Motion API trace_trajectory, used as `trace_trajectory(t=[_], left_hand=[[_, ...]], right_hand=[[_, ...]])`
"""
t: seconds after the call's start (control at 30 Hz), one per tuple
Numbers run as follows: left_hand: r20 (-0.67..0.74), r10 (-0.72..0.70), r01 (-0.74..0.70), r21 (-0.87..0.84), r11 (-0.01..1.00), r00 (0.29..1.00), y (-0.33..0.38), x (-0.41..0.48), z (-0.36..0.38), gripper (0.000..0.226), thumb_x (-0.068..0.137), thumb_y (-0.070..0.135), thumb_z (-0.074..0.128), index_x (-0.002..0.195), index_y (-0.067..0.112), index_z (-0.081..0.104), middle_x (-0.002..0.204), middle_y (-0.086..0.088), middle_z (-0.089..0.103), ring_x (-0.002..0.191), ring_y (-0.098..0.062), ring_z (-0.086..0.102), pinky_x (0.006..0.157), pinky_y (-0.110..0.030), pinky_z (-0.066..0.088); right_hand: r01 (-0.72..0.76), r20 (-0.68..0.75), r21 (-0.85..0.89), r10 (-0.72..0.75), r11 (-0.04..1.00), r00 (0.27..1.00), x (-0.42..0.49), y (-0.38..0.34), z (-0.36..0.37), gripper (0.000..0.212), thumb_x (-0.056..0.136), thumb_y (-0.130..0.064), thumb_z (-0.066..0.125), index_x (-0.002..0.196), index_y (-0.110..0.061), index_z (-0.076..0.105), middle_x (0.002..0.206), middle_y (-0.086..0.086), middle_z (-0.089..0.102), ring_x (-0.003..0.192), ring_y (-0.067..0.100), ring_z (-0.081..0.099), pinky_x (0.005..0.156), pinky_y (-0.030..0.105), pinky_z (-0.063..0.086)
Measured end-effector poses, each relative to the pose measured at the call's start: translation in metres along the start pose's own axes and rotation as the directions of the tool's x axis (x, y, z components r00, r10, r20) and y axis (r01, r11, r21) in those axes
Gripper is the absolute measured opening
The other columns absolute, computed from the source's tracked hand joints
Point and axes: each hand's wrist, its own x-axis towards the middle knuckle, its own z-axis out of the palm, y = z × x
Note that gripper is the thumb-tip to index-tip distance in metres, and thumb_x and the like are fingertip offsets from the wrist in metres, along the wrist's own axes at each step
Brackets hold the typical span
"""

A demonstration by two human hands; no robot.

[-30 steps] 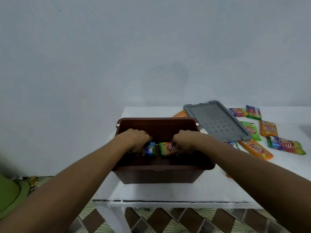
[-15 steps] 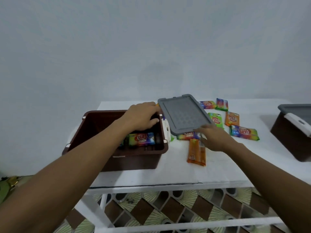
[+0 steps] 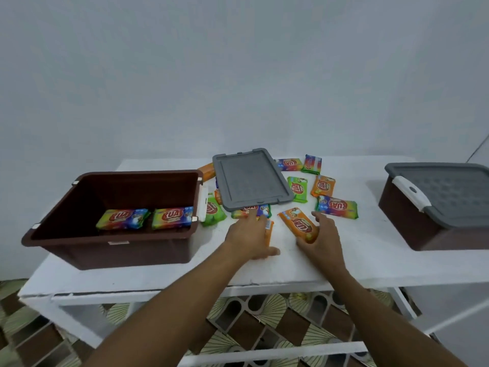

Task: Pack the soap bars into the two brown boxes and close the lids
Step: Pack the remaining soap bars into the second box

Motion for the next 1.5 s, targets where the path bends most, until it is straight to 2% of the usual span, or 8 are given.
trace_trajectory(t=[0.23, 0.37, 0.5, 0.7, 0.8, 1.2, 1.37, 1.5], left_hand=[[-0.088, -0.087, 0.062, -0.256, 0.965, 0.992, 0.003, -0.002, -0.009, 0.038, 0.094, 0.034, 0.048, 0.122, 0.007, 0.051, 0.121, -0.016, 0.054, 0.1, -0.029, 0.056, 0.08, -0.038, 0.046], [0.129, -0.17, 0.211, -0.702, 0.681, 0.977, -0.012, 0.0, -0.032, 0.029, 0.102, 0.028, 0.04, 0.083, 0.01, 0.05, 0.071, -0.005, 0.058, 0.058, -0.012, 0.053, 0.061, -0.03, 0.046], [0.194, -0.154, 0.247, -0.808, 0.535, 0.969, -0.016, -0.006, -0.049, 0.024, 0.101, 0.028, 0.044, 0.089, 0.011, 0.056, 0.073, 0.001, 0.064, 0.062, -0.007, 0.064, 0.059, -0.022, 0.052], [0.065, -0.127, 0.133, -0.746, 0.652, 0.99, -0.029, -0.006, -0.072, 0.016, 0.091, 0.026, 0.064, 0.103, 0.016, 0.064, 0.098, -0.001, 0.07, 0.082, -0.013, 0.069, 0.072, -0.028, 0.057], [-0.004, -0.105, 0.064, -0.771, 0.634, 0.994, -0.045, -0.012, -0.091, 0.003, 0.09, 0.02, 0.064, 0.092, 0.019, 0.063, 0.098, -0.006, 0.071, 0.075, -0.012, 0.067, 0.068, -0.029, 0.055], [-0.06, -0.021, -0.016, -0.558, 0.83, 0.998, -0.195, -0.054, -0.177, 0.02, 0.091, 0.018, 0.061, 0.11, 0.021, 0.06, 0.099, -0.001, 0.07, 0.088, -0.018, 0.069, 0.072, -0.032, 0.055], [0.133, 0.071, -0.018, -0.364, 0.931, 0.989, -0.267, -0.056, -0.163, 0.023, 0.089, 0.009, 0.064, 0.107, 0.024, 0.06, 0.098, 0.0, 0.071, 0.089, -0.02, 0.069, 0.075, -0.036, 0.057], [0.308, 0.127, -0.054, -0.236, 0.97, 0.943, -0.296, -0.051, -0.136, 0.037, 0.086, 0.005, 0.064, 0.116, 0.024, 0.053, 0.103, 0.0, 0.066, 0.092, -0.019, 0.066, 0.076, -0.033, 0.056]], right_hand=[[-0.065, 0.042, -0.063, 0.067, 0.996, 0.997, 0.006, 0.001, 0.002, 0.086, 0.072, -0.053, 0.075, 0.143, -0.024, 0.036, 0.135, 0.004, 0.053, 0.118, 0.02, 0.05, 0.097, 0.04, 0.049], [-0.114, 0.224, -0.287, 0.182, 0.951, 0.958, 0.026, -0.014, -0.004, 0.102, 0.071, -0.065, 0.07, 0.15, -0.021, 0.023, 0.148, 0.007, 0.041, 0.132, 0.028, 0.044, 0.106, 0.045, 0.042], [-0.173, 0.318, -0.389, 0.308, 0.905, 0.897, 0.044, -0.026, -0.007, 0.104, 0.065, -0.074, 0.069, 0.143, -0.016, 0.032, 0.139, 0.008, 0.049, 0.122, 0.026, 0.052, 0.097, 0.042, 0.049], [-0.419, 0.415, 0.076, 0.354, 0.905, 0.838, 0.051, -0.052, -0.021, 0.028, 0.081, -0.022, 0.074, 0.1, -0.008, 0.059, 0.105, 0.013, 0.068, 0.082, 0.02, 0.065, 0.068, 0.033, 0.056], [-0.463, 0.444, 0.228, 0.332, 0.856, 0.832, 0.052, -0.068, -0.03, 0.027, 0.085, -0.013, 0.07, 0.107, -0.011, 0.056, 0.096, 0.01, 0.066, 0.077, 0.017, 0.063, 0.057, 0.028, 0.048], [-0.045, 0.407, 0.409, -0.138, 0.912, 0.903, 0.062, -0.228, -0.044, 0.027, 0.077, -0.004, 0.074, 0.08, -0.015, 0.05, 0.085, 0.018, 0.069, 0.071, 0.026, 0.071, 0.055, 0.032, 0.052], [0.189, 0.513, 0.23, -0.284, 0.955, 0.81, 0.045, -0.296, 0.0, 0.025, 0.081, -0.011, 0.07, 0.104, -0.019, 0.063, 0.087, 0.012, 0.071, 0.079, 0.033, 0.071, 0.072, 0.048, 0.058], [0.435, 0.67, -0.011, -0.316, 0.9, 0.672, 0.029, -0.337, 0.046, 0.015, 0.083, -0.022, 0.065, 0.096, -0.028, 0.069, 0.093, -0.005, 0.067, 0.081, 0.013, 0.065, 0.07, 0.032, 0.057]])
